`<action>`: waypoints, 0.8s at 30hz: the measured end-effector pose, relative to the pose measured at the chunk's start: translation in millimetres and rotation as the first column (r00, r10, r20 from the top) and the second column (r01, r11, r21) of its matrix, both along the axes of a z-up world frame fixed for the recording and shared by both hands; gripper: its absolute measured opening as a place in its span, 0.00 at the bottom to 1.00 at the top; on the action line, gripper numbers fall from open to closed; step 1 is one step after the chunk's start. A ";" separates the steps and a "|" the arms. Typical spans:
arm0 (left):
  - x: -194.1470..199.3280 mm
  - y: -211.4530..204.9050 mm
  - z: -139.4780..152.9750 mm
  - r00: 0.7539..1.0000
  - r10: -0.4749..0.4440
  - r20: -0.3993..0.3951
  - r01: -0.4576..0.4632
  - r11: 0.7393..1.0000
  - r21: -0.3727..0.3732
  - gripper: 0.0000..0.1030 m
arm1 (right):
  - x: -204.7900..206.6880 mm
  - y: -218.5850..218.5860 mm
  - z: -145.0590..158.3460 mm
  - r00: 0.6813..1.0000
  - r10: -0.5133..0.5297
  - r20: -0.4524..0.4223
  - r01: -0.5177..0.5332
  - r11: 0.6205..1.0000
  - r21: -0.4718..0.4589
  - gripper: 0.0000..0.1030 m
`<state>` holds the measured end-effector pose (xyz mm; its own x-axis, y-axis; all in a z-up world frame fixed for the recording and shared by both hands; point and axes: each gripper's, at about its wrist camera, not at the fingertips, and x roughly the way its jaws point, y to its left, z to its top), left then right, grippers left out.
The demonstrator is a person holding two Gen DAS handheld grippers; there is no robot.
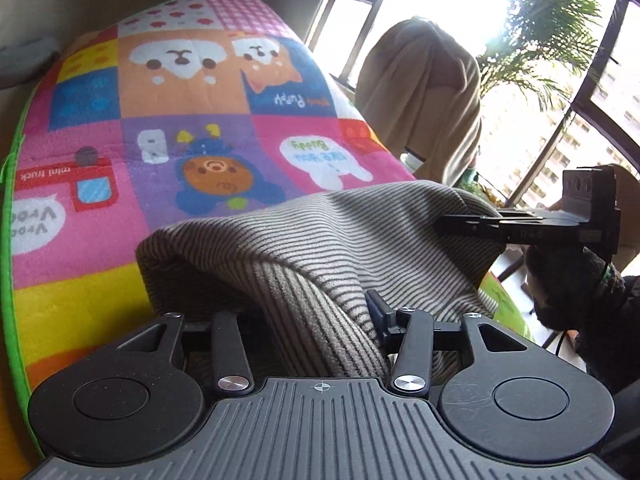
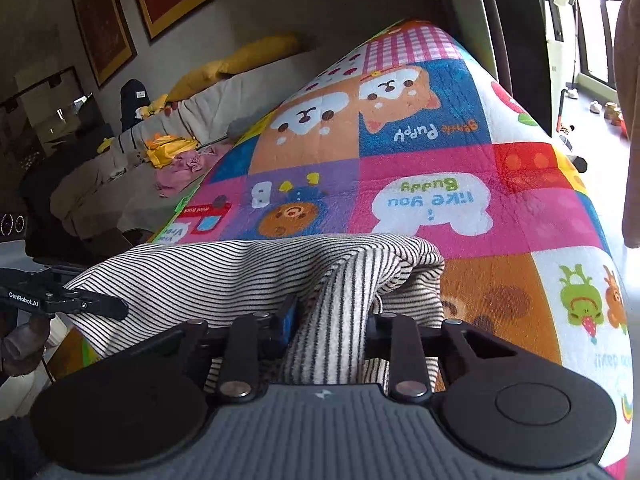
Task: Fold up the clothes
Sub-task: 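Grasp the folded shirt edge with both grippers and tuck it under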
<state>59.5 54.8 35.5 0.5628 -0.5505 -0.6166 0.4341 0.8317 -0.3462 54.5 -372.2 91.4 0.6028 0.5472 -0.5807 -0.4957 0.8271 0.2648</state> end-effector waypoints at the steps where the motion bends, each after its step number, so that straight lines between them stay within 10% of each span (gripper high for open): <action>1: -1.7 -1.3 -5.7 1.000 0.000 -0.014 0.000 1.000 0.012 0.51 | -0.8 0.6 -4.7 1.000 -0.010 -0.001 0.010 1.000 -0.028 0.26; 4: -3.1 -2.6 -21.6 0.998 0.009 -0.063 -0.006 0.999 0.049 0.57 | 2.7 2.8 -22.6 0.999 -0.039 -0.035 0.035 0.992 -0.121 0.37; 9: 8.1 19.7 -17.2 0.997 0.028 -0.075 -0.031 0.999 -0.032 0.82 | 18.1 -12.9 -17.0 0.994 -0.052 -0.098 0.051 0.999 -0.017 0.61; 18: 81.9 25.1 -36.3 0.975 0.088 -0.206 -0.122 0.980 -0.159 0.85 | 93.4 -9.5 -32.1 0.956 -0.027 -0.292 0.087 0.977 0.195 0.73; 24: 122.9 23.6 -21.2 0.984 0.129 -0.127 -0.147 0.978 -0.150 0.85 | 139.7 8.4 -18.3 0.973 0.001 -0.229 0.060 0.965 0.256 0.73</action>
<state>182.3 78.4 14.4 0.5699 -0.5684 -0.5934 0.2683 0.8113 -0.5194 194.2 -363.7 73.1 0.4910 0.6813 -0.5430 -0.3747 0.7278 0.5744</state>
